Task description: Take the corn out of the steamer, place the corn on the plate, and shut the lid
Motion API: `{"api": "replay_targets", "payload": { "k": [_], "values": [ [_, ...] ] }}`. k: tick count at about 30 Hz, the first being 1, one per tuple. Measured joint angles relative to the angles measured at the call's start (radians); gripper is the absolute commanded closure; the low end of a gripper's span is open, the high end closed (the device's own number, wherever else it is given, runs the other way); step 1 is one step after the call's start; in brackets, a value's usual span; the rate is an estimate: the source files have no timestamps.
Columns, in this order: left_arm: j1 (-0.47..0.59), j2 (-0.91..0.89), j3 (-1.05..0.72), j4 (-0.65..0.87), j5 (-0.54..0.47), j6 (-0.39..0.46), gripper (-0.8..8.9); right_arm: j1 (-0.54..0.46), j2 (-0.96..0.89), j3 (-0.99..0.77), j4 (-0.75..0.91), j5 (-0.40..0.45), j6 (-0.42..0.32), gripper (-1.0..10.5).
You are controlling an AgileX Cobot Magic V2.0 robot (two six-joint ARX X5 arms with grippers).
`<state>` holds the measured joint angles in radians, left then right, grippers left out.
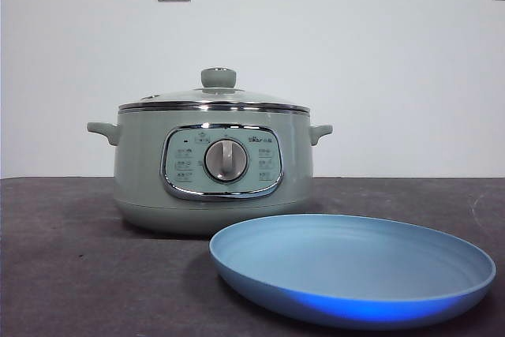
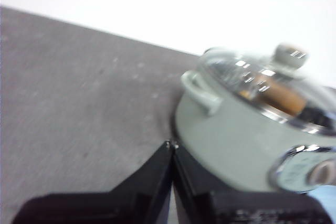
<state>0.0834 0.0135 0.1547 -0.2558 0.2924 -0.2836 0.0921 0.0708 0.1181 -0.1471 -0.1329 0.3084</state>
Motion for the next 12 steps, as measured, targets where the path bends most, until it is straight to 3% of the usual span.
{"api": "replay_targets", "payload": {
  "k": [8,12],
  "values": [
    [0.000,0.108,0.189,-0.098,0.084,-0.006,8.20,0.000,0.199,0.205,-0.036,-0.117,0.007,9.6],
    [0.000,0.210,0.299,-0.138,0.159,-0.005,8.20,0.000,0.336,0.368,-0.130,-0.193,-0.030,9.6]
  ]
}}
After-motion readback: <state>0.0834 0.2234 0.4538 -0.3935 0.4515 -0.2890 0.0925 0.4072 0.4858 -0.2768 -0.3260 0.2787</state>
